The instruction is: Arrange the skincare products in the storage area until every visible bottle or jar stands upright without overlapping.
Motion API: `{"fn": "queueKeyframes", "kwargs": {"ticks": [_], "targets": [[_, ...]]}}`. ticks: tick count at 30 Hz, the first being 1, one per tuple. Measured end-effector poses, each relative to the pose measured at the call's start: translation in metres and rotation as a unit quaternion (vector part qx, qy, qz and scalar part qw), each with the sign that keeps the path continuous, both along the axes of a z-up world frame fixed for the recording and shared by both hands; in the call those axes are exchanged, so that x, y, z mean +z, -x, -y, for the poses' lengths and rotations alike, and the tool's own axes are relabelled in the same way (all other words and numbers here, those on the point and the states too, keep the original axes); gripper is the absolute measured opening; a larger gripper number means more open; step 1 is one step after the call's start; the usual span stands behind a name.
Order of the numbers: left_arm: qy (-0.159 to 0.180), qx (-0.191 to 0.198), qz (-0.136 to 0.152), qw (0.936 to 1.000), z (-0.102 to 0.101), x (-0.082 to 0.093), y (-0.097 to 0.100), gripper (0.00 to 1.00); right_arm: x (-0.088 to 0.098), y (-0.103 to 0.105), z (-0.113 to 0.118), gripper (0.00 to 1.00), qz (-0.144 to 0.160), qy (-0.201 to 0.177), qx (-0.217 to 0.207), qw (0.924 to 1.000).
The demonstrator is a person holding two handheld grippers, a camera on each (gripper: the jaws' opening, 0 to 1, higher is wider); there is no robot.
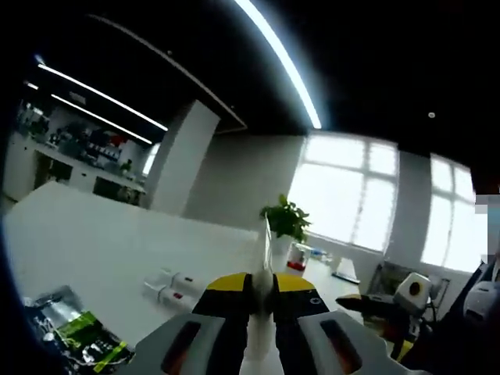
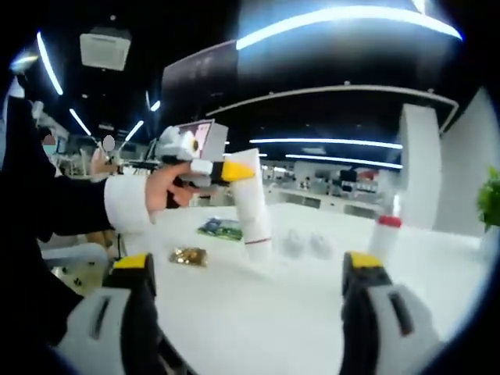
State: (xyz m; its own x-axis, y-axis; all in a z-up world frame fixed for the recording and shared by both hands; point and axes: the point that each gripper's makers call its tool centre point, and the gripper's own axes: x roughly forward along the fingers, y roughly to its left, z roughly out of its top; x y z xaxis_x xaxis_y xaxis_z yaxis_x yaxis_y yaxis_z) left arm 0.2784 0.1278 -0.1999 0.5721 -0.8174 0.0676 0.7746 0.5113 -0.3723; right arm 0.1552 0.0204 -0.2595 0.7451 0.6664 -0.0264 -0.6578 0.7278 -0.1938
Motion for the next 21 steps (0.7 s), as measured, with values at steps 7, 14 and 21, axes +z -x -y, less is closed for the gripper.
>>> {"fn": "queueKeyframes", "kwargs": {"ticks": [7,14,21], "targets": [[-0.012,-0.004,0.001,0.9999,0.011,-0.003,-0.017,0.08,-0.014,0.004,0.016,1.00,-0.017,-0.006,-0.022,0.9996],[-0.046,-0.020,0.016,0.9986,0.025,-0.007,-0.031,0.08,-0.023,0.010,0.030,1.00,-0.028,-0.001,-0.046,0.9985],[-0.087,-0.043,0.038,0.9945,0.043,-0.012,-0.044,0.08,-0.021,0.016,0.047,1.00,-0.024,0.012,-0.060,0.9979]]}}
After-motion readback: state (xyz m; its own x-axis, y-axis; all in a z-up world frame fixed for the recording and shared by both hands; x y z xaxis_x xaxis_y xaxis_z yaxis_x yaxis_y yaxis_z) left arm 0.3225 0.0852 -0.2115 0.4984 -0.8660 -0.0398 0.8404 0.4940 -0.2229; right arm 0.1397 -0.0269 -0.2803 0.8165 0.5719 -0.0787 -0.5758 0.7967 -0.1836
